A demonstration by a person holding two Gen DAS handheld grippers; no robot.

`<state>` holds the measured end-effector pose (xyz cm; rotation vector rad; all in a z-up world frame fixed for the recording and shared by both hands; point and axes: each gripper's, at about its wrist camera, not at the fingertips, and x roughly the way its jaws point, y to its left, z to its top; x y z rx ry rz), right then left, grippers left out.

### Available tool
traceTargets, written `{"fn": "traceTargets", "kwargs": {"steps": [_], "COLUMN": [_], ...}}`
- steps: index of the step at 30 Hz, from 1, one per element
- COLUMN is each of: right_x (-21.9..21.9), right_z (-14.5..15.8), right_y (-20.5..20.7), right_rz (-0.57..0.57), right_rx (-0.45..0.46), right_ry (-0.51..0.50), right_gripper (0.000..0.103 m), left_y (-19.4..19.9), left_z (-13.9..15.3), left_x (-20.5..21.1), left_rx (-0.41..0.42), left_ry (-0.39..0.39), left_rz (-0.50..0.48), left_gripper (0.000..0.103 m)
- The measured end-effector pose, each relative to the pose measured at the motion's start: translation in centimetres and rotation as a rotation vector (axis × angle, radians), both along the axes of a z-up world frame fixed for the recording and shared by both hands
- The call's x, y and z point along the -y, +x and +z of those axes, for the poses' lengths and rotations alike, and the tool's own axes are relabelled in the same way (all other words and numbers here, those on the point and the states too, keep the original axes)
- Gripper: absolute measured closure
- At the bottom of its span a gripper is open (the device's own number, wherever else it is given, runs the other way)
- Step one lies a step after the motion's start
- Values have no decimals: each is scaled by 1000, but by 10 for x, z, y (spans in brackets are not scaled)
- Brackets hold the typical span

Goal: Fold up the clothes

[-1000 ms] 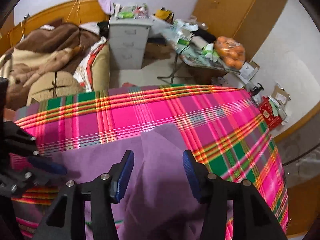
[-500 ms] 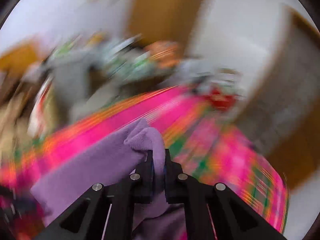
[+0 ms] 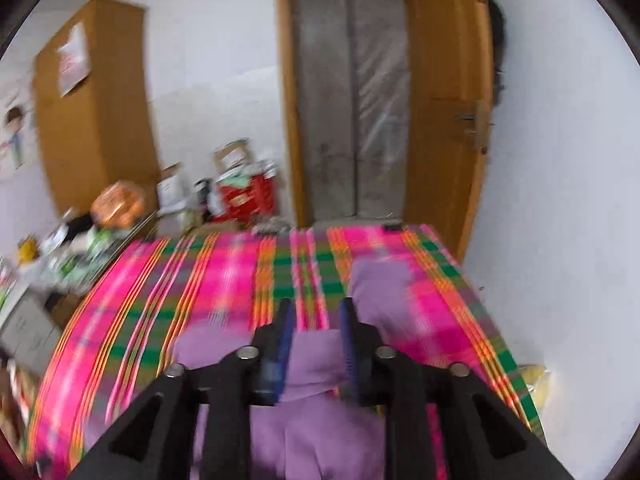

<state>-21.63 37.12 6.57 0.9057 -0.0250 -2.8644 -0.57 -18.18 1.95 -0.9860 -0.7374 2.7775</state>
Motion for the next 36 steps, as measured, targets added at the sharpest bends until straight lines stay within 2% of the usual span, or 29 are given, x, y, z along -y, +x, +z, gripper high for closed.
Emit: {"fn": "traceTargets", "kwargs": {"steps": [2, 8, 10, 13, 16, 20, 23, 28, 30, 31, 32, 33, 35, 36], "right_x": [11, 42, 53, 68, 84, 99, 104, 109, 104, 100, 95, 90, 82, 76], "right_z": [-10, -41, -51, -65, -72, -83, -85, -96, -103, -104, -103, -101, -98, -96], "right_y": [26, 104, 130, 164, 179, 188, 197, 193, 187, 186, 188, 190, 194, 195], "right_rz": [78, 312, 389, 488, 529, 524, 548, 506, 483, 481, 481, 480, 475, 471], "right_rx": [26, 104, 130, 162, 174, 192, 182, 184, 210, 213, 204, 192, 175, 174], "right_ry": [-14, -55, -69, -87, -73, -12, -16, 60, 49, 34, 19, 12, -3, -22], "right_gripper": [69, 62, 61, 59, 57, 57, 57, 57, 74, 90, 92, 92, 92, 92], "left_y": [1, 7, 8, 8, 8, 13, 18, 19, 18, 17, 17, 16, 15, 15], "left_z": [1, 4, 1, -3, -8, -9, -9, -8, -8, -7, -6, -7, -7, -7], "left_x": [-4, -21, -27, -40, -51, -59, -65, -78, -81, -82, -83, -84, -83, -82], "left_rx": [-8, -13, 10, 60, 106, 112, 123, 130, 130, 131, 132, 136, 137, 134], "left_ry": [-9, -4, 38, 34, 20, -9, -26, -88, -115, -125, -134, -138, -131, -119], "left_rz": [-18, -101, -139, -173, -193, -169, -163, -133, -121, -117, -113, -111, -105, -102], "left_gripper": [78, 74, 74, 74, 74, 73, 73, 73, 73, 73, 74, 81, 86, 92]}}
